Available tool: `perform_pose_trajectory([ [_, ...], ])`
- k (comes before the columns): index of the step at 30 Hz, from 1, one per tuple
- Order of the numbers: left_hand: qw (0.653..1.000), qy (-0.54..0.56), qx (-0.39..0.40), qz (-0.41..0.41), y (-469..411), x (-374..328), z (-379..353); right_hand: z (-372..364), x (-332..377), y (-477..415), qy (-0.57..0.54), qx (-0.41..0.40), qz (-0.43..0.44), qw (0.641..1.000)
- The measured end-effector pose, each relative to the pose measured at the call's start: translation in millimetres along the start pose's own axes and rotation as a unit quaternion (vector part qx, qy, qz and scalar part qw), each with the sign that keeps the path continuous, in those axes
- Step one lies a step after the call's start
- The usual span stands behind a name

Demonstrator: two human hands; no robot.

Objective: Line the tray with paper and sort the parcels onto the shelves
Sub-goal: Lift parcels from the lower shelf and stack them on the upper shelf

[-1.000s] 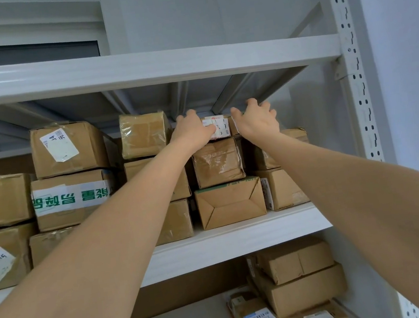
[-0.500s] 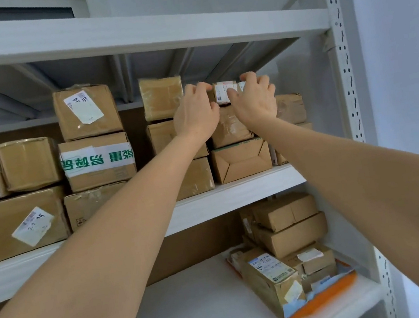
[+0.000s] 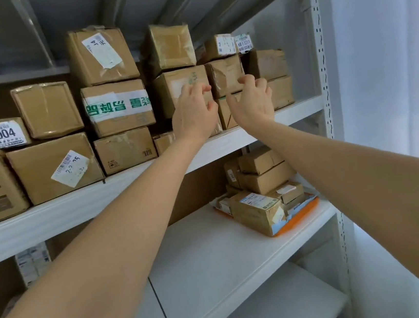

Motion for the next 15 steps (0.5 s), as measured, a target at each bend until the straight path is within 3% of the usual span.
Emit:
perform_pose_trajectory([
  [10, 0.997, 0.004, 0.068, 0.027, 72, 17, 15, 2, 0, 73, 0.021, 0.042, 0.002, 0.999],
  [15, 0.99, -0.016, 0.125, 0.067, 120, 30, 24, -4, -8, 111, 0.044, 0.114, -0.012, 0.992],
])
Point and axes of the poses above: each hand's wrist, its own y-axis away from the middle knuckle, its own z-axis out of the back of the hand, x = y × z, the point moved 4 cm from there along -y, towards the middle knuckle, and after that the axes turned 7 degrees about -x, right-handed, at the moved point
